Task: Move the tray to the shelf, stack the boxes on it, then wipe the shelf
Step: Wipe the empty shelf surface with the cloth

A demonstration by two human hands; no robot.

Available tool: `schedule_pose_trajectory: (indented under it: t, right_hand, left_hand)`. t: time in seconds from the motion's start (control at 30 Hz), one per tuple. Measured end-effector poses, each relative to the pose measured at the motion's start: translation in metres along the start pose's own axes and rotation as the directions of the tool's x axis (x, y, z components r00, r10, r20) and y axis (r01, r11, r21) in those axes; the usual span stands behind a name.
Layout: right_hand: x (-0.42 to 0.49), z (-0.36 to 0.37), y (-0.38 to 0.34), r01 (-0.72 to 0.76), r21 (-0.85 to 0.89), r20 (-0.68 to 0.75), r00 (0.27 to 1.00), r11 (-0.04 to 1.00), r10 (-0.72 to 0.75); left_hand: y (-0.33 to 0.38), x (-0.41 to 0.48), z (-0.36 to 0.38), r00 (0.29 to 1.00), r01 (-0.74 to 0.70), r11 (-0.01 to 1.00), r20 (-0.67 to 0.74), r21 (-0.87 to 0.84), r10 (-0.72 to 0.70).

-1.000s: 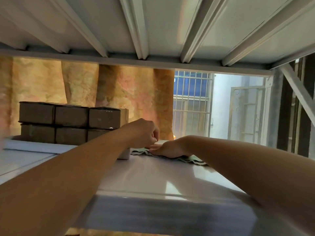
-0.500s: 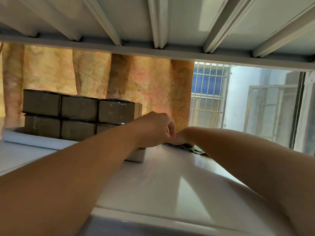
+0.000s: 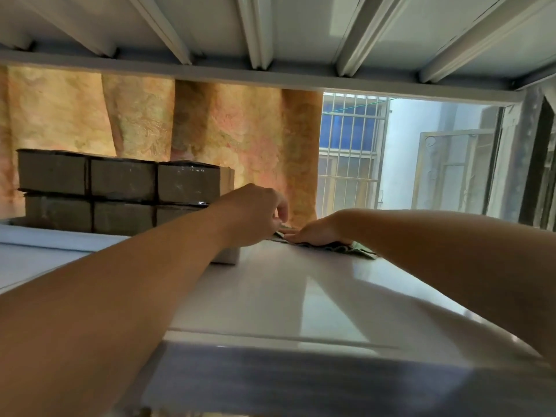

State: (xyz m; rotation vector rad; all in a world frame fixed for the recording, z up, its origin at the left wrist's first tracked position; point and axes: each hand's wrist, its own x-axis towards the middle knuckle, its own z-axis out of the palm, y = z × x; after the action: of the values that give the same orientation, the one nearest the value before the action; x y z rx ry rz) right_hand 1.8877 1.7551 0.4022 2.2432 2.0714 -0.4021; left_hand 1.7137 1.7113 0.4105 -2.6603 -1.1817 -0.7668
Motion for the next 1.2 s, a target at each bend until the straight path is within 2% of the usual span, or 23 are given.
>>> schedule_pose_trajectory:
  t: [0.2, 0.33, 0.5, 0.7, 0.77, 0.83, 0.9, 1.03, 1.2]
  right_hand:
    - [-0.063, 0.018, 0.016, 0.098, 0.014, -0.007, 0.995, 0.995, -0.098]
    - [-0.108, 0.03, 0.026, 0.158, -0.012, 0.01, 0.987, 0.987, -0.158]
    - [-0.158, 0.042, 0.032, 0.225, 0.002, 0.011, 0.974, 0.974, -0.225]
    - [-0.214, 0.054, 0.032, 0.299, 0.054, 0.022, 0.954, 0.953, -0.3]
    - [-0.227, 0.058, 0.036, 0.3, -0.026, 0.026, 0.954, 0.954, -0.299]
    - [-0.234, 0.062, 0.042, 0.308, -0.135, 0.028, 0.951, 0.942, -0.307]
    - [-0.24, 0.064, 0.045, 0.317, -0.162, 0.035, 0.948, 0.934, -0.316]
    - [-0.239, 0.059, 0.047, 0.317, -0.114, 0.051, 0.948, 0.942, -0.313]
    - [-0.205, 0.051, 0.051, 0.33, -0.001, 0.033, 0.943, 0.944, -0.33]
  left_hand:
    - [0.012, -0.01, -0.001, 0.997, -0.043, 0.999, -0.07, -0.007, 0.042]
    - [0.02, -0.014, -0.002, 0.993, -0.062, 0.996, -0.101, -0.072, 0.054]
    - [0.039, -0.02, -0.011, 0.983, -0.152, 0.981, -0.126, -0.121, 0.137]
    - [0.054, -0.027, -0.017, 0.975, -0.215, 0.965, -0.088, -0.152, 0.203]
    - [0.052, -0.028, -0.017, 0.977, -0.211, 0.965, -0.065, -0.153, 0.203]
    - [0.049, -0.028, -0.017, 0.978, -0.208, 0.967, -0.059, -0.145, 0.201]
    - [0.048, -0.028, -0.018, 0.977, -0.207, 0.967, -0.073, -0.148, 0.198]
    - [0.055, -0.024, -0.016, 0.974, -0.223, 0.959, -0.077, -0.178, 0.212]
    - [0.065, -0.014, -0.012, 0.96, -0.281, 0.955, -0.043, -0.094, 0.278]
